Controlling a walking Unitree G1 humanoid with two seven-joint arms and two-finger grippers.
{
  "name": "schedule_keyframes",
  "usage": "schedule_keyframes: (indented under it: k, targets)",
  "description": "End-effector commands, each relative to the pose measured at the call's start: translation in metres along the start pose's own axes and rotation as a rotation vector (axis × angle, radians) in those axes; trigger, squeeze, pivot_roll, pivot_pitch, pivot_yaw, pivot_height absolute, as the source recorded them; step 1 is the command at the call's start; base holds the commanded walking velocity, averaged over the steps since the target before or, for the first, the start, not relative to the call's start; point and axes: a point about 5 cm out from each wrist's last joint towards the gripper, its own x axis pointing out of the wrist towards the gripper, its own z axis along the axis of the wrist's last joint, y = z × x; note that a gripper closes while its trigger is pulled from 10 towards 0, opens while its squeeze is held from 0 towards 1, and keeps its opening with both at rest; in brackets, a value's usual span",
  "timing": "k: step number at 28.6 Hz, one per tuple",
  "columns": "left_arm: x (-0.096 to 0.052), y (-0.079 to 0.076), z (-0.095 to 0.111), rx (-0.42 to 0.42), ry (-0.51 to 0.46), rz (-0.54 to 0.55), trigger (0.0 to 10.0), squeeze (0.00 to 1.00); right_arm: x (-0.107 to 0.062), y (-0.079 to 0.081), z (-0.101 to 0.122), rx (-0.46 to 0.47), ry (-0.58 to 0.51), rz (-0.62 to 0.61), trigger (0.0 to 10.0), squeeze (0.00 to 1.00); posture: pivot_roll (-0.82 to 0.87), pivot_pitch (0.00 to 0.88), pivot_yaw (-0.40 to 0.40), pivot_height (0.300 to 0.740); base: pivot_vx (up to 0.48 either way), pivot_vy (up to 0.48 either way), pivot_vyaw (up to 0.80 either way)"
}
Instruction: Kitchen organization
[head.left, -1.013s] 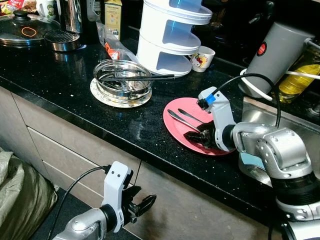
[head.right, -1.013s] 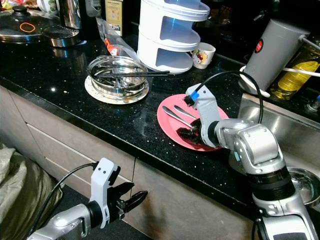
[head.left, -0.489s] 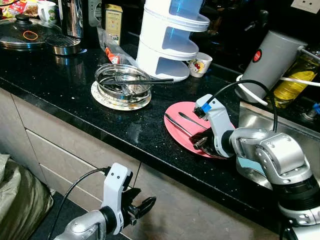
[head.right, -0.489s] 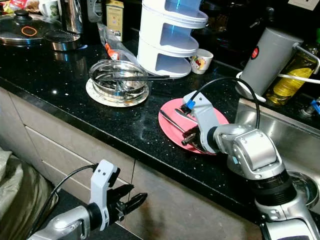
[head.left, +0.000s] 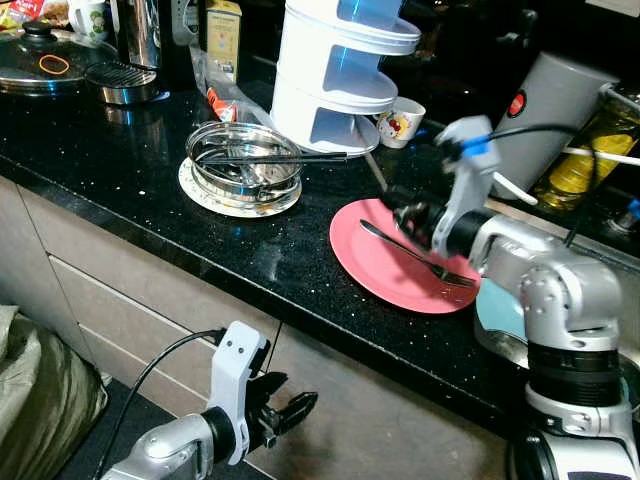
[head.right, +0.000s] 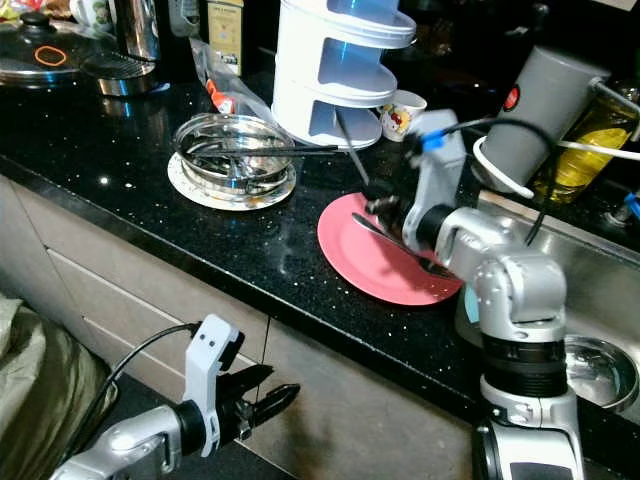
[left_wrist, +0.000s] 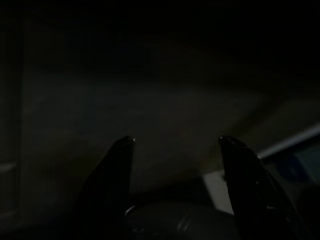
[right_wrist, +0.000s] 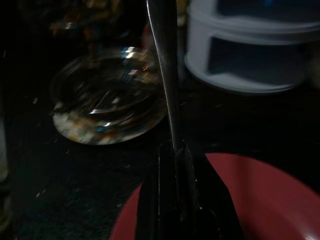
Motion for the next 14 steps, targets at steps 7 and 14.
schedule_keyframes:
  k: [7, 14]
  targets:
    - [0.002, -0.031, 0.005, -0.004, -0.029, -0.27, 10.0, 0.0, -0.012, -0.019, 0.02, 0.121, -0.208, -0.087, 4.6, 0.0, 0.13, 0.0, -0.195, 0.74, 0.0, 0.0, -0.72]
    - [0.002, -0.03, 0.004, -0.005, -0.028, -0.275, 10.0, 0.0, -0.012, -0.034, 0.014, 0.068, -0.152, -0.225, 10.0, 0.0, 0.13, 0.0, -0.19, 0.74, 0.0, 0.0, -0.7]
